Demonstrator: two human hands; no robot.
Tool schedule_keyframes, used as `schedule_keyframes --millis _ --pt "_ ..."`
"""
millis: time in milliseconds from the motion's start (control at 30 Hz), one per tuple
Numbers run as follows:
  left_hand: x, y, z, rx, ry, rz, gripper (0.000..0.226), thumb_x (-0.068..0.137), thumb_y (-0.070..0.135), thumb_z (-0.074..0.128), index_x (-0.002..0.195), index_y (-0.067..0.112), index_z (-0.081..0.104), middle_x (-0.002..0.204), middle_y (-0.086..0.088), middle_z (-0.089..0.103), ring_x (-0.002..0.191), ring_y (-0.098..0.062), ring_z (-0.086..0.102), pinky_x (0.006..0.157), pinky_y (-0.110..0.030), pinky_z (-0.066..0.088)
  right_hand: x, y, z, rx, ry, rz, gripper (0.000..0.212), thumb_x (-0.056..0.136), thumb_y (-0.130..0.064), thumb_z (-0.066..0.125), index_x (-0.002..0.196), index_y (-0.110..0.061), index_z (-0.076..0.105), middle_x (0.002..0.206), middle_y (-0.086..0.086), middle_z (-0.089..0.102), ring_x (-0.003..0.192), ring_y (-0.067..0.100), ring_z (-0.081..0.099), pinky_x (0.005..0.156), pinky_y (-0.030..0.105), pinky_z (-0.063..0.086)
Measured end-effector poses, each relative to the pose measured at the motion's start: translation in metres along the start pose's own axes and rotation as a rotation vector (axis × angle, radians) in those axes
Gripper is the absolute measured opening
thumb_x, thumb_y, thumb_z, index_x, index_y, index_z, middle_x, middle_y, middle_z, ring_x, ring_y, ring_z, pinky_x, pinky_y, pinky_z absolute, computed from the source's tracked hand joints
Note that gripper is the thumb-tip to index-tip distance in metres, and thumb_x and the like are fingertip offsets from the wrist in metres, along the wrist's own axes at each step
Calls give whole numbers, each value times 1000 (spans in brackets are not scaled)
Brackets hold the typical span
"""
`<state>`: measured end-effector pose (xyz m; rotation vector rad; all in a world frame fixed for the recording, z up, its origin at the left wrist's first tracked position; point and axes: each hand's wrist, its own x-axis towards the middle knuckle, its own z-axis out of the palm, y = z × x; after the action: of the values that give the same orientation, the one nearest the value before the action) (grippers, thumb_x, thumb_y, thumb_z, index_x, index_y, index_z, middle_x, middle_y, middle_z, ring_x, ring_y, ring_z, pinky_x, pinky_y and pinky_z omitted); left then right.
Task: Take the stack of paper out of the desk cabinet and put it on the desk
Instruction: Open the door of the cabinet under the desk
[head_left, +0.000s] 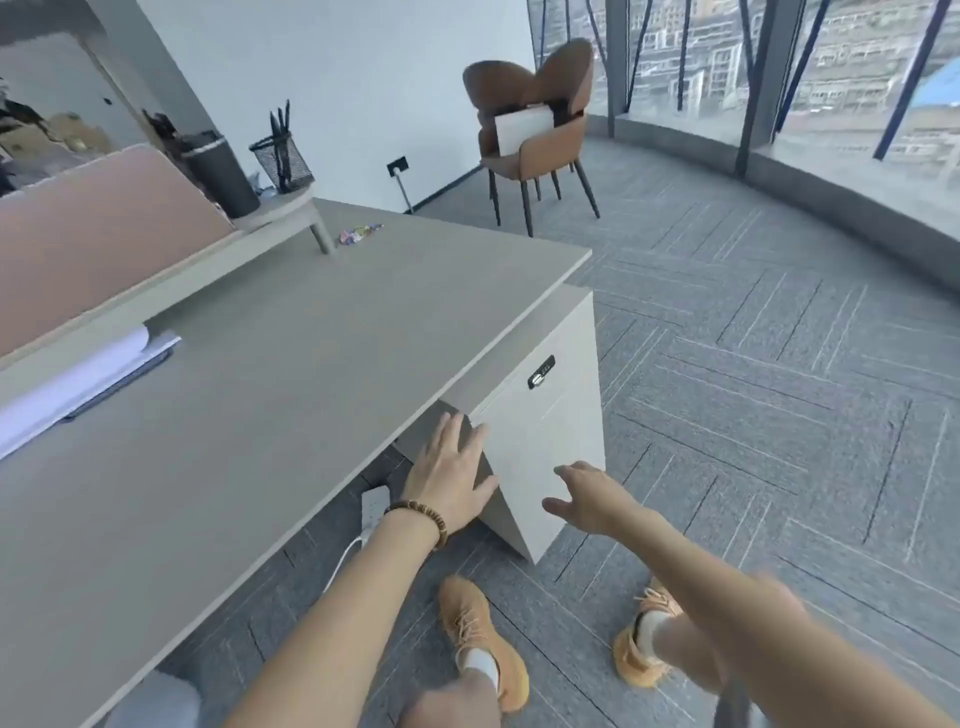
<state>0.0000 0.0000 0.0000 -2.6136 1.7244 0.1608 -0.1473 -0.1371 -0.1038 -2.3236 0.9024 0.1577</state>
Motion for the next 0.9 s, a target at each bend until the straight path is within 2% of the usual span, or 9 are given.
schedule_keyframes --millis 167,300,433,667,767,900 --pt "57 -8 31 117 19 36 69 90 34 63 149 23 28 163 -20 6 152 -34 1 119 -48 21 47 16 42 195 -15 108 72 96 -46 55 152 -6 35 148 18 46 133 35 50 106 44 45" --pt "95 -19 46 248 24 99 85 83 33 74 152 27 25 162 -25 -2 151 -40 -3 123 -52 12 83 12 76 348 5 149 76 96 -45 57 153 -6 28 150 21 43 133 37 50 105 44 45" --pt "119 -33 54 333 6 148 95 76 33 80 152 30 24 162 -25 -3 149 -46 -4 122 -53 5 108 2 103 487 18 163 89 95 -44 61 159 -7 12 160 19 30 142 36 42 110 43 39" --pt "134 -47 65 265 91 194 100 67 8 86 149 30 35 163 -21 11 149 -46 9 118 -52 11 143 -14 132 777 78 220 111 84 -44 74 161 -12 0 164 15 18 145 33 37 114 41 36" --pt "136 -48 67 237 108 192 105 64 7 87 150 32 33 163 -18 12 149 -43 7 118 -52 11 154 -20 140 842 144 275 119 80 -48 76 160 -13 -4 163 13 15 146 34 34 114 43 36" --pt "137 -49 71 238 123 176 112 62 12 89 153 33 27 164 -15 10 150 -43 7 119 -51 9 166 -25 144 857 316 311 123 73 -45 82 159 -16 -1 162 13 15 150 33 25 118 45 35"
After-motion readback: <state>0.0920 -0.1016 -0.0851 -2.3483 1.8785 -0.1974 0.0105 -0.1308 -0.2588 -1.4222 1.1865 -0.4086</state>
